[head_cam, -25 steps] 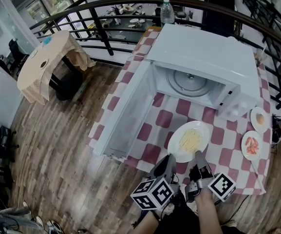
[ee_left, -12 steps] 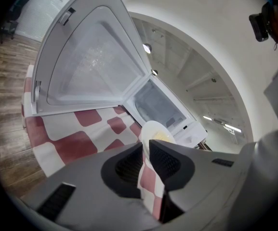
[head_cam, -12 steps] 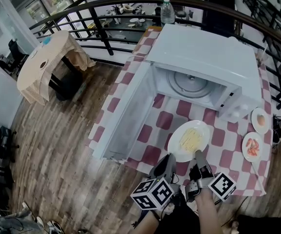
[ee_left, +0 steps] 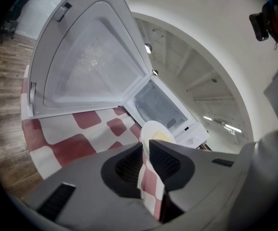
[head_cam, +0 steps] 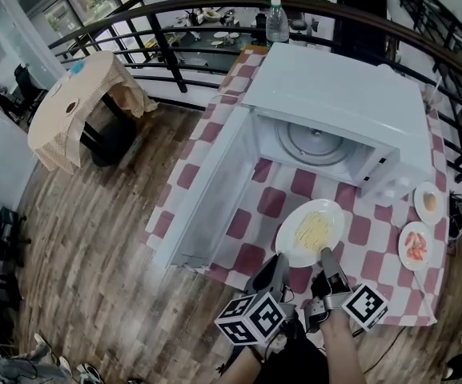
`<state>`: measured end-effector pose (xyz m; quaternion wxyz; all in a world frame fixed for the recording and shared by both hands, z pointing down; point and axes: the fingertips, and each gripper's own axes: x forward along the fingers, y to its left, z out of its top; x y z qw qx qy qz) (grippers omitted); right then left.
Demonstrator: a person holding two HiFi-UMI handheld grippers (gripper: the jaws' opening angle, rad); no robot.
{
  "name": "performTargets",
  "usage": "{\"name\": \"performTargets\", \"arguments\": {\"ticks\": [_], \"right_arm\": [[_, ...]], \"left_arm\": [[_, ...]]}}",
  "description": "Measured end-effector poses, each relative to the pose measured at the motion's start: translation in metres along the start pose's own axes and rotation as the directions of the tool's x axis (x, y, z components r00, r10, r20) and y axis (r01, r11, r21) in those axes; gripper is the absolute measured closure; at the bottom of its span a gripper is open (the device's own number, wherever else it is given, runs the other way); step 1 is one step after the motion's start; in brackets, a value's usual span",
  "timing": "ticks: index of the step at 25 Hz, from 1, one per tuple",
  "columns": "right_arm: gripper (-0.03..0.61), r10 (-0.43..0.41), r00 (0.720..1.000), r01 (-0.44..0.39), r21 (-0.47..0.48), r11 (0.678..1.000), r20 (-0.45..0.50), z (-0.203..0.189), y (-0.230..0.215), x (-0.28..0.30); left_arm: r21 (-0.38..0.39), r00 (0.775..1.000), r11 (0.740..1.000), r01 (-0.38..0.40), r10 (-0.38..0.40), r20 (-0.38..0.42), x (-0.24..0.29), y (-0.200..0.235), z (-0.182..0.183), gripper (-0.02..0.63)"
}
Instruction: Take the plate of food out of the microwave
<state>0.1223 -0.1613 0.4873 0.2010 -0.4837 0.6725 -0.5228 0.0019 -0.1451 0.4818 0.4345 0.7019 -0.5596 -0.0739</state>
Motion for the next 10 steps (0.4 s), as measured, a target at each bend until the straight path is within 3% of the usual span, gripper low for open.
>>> {"name": "performTargets", "arguments": {"ticks": [3, 5, 6, 10], "right_arm": [[0.565, -0.091, 0.996, 0.091, 0.021, 0.996, -0.011, -0.002, -0.014, -0.003], [0.565, -0.065, 0.998, 0.065, 0.024, 0.998, -0.008, 0.000, -0.011, 0.001], [0.565, -0.090, 0.996, 0.090, 0.027, 0.996, -0.010, -0.001, -0.015, 0.000], [0.565, -0.292, 0.956, 0.294, 0.070, 0.953, -0.035, -0.005, -0.044, -0.012]], "left_arm": [[0.000, 1.000, 1.000, -0.001, 0.001, 0.002, 0.003, 0.001, 0.002, 0.537], [0.001, 1.000, 1.000, -0.001, 0.001, 0.003, 0.005, 0.001, 0.003, 0.537], [0.001, 1.000, 1.000, -0.001, 0.001, 0.003, 0.006, 0.002, 0.004, 0.537], [-0.002, 1.000, 1.000, -0.001, 0.001, 0.007, 0.010, 0.003, 0.007, 0.537]]}}
